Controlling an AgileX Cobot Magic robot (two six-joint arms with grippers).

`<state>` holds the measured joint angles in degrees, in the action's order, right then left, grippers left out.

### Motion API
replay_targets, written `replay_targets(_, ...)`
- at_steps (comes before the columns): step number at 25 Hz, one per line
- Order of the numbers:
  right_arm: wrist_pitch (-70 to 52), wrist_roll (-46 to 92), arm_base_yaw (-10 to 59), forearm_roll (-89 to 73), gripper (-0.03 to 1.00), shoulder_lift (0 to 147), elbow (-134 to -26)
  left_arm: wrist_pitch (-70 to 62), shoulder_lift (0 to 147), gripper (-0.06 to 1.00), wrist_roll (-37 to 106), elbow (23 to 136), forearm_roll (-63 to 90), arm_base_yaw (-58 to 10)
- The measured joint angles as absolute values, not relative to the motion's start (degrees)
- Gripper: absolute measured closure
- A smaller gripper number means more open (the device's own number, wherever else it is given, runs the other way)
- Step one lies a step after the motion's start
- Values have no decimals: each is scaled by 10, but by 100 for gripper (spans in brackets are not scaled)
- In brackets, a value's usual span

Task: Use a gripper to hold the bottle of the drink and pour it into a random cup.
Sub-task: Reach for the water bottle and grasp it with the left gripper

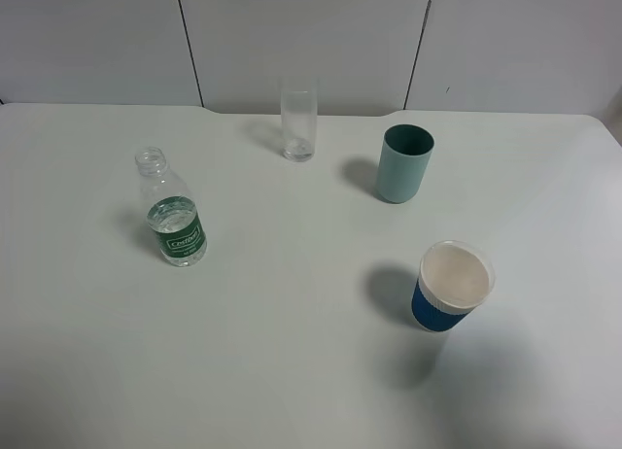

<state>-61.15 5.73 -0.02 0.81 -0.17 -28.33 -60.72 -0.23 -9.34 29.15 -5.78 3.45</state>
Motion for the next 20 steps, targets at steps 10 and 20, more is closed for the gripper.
replay_targets(10, -612, 57, 0, 8, 23, -2, -283, -607, -2, 7, -93, 291, -58, 34)
replay_targets(20, -612, 57, 0, 8, 23, -2, -283, -607, -2, 7, -93, 291, -58, 34)
